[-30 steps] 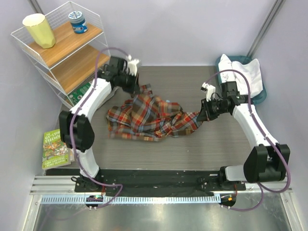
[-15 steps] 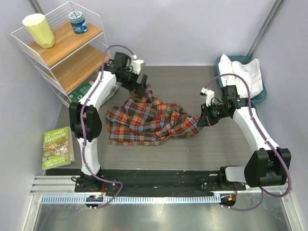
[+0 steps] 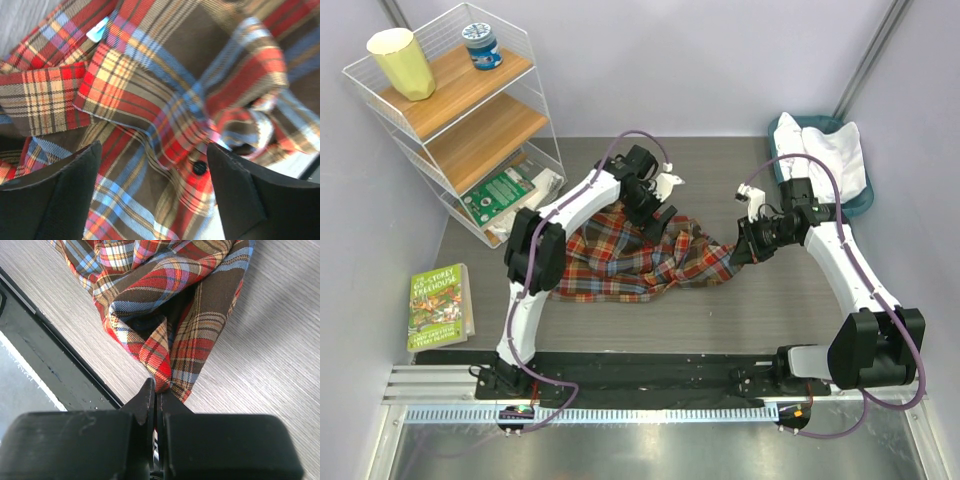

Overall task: Fold and stack the long sleeve shirts
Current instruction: Flatten the shirt out

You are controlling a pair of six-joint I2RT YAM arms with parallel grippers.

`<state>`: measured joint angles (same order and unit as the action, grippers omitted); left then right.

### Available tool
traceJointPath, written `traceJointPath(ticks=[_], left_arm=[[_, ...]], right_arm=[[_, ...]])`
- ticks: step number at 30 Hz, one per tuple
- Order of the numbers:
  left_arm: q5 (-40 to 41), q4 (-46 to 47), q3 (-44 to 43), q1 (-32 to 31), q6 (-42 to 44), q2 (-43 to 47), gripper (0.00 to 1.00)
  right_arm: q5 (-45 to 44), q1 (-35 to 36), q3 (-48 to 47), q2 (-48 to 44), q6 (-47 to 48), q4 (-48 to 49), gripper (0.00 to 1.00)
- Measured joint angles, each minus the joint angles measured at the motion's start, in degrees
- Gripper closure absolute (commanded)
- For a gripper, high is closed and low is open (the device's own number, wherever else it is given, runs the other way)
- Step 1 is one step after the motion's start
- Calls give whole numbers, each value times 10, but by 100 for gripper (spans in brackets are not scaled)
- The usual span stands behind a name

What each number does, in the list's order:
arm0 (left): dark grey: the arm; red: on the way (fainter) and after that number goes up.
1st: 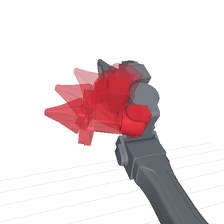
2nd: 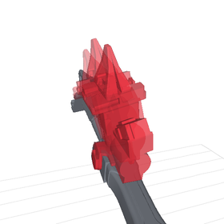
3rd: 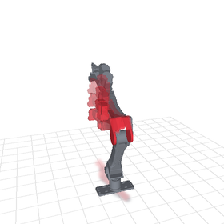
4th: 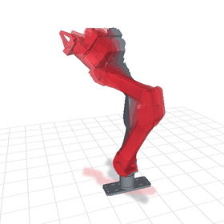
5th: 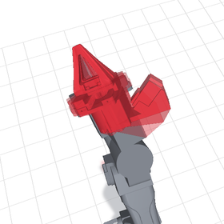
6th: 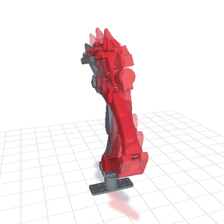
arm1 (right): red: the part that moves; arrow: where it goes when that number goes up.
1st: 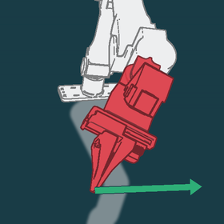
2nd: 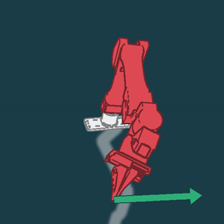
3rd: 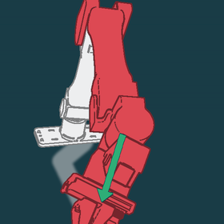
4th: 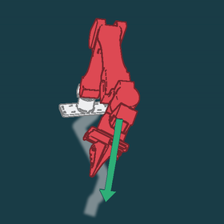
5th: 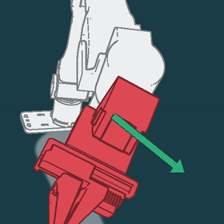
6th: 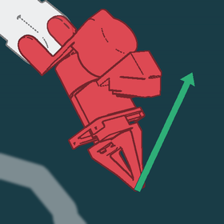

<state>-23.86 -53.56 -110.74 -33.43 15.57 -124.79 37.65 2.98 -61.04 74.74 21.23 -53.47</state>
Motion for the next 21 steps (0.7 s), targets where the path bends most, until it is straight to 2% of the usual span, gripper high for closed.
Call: traceJointPath(ticks=[2,6,7,9,10,12,13,15,21], left_arm=[[10,0,-1,0,-1,-12,21],[20,-1,-24,0,-5,-41,36],[19,-1,-30,0,-7,-47,44],[17,-1,-43,0,-13,-56,54],[14,0,-50,0,-17,-59,63],[8,0,-57,0,-24,-60,74],[5,1,-61,0,-28,-60,88],[0,1,-68,0,-33,-60,99],[-2,-16,-116,6,-36,-53,100]], right_arm=[[0,0,0,-1,1,-3,99],[1,0,2,-6,1,-7,99],[2,0,2,-8,0,-9,99],[5,0,3,-14,0,-12,99],[8,0,3,-16,0,-14,99],[12,0,5,-21,-1,-16,99],[14,0,6,-23,-2,-17,99],[18,0,9,-26,-3,-19,99],[21,0,16,-28,-7,-18,99]])
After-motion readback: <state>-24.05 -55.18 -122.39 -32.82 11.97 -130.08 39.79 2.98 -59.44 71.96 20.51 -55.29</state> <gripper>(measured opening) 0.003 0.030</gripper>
